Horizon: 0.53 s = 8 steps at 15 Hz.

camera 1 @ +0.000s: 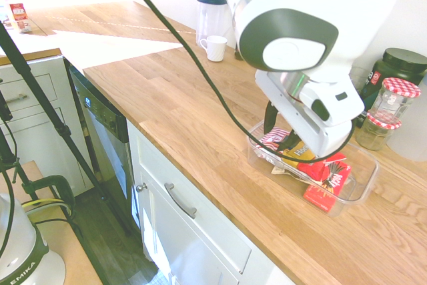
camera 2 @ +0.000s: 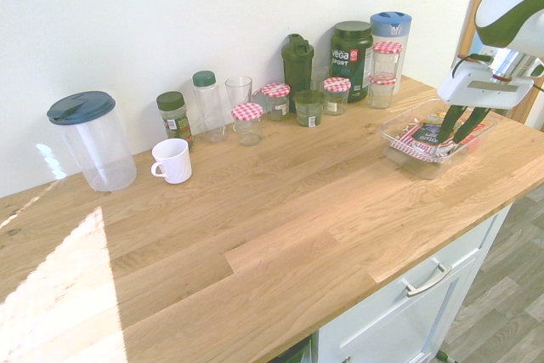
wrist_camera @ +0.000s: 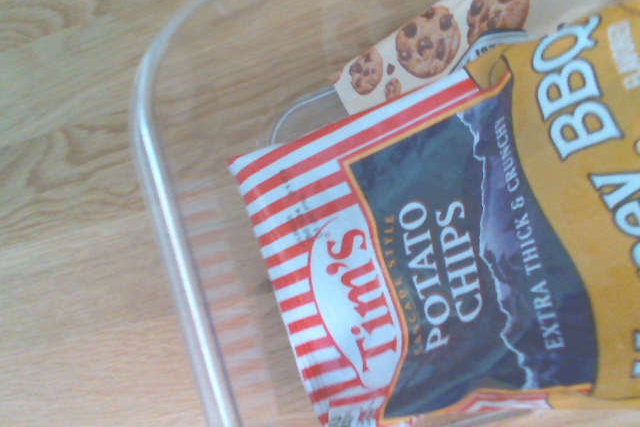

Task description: Put the chip bag into the container

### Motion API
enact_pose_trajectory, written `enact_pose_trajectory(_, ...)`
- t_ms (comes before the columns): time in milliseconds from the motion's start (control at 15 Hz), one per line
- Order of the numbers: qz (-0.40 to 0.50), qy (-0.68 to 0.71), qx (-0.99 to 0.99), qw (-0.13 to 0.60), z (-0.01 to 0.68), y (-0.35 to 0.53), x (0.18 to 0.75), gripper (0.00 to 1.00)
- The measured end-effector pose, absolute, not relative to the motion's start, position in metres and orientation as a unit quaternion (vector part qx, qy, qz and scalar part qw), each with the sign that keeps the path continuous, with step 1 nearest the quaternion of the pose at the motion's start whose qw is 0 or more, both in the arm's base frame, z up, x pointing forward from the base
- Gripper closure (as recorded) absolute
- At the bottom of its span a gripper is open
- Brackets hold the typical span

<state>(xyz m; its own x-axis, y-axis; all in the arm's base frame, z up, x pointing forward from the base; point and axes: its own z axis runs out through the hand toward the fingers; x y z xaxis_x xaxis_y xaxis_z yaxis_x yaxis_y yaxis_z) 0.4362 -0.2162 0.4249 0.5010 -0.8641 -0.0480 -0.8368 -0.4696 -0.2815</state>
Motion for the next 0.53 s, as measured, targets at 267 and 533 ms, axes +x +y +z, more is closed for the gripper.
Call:
enact_pose_trajectory(267, -0.069, 0.456, -0.881, 0.111, 0.471, -0.174, 0.408, 0.0)
enact_pose_trajectory(533, -0.08, 0.402, -0.91, 0.069, 0.503, -0.123, 0.387, 0.0)
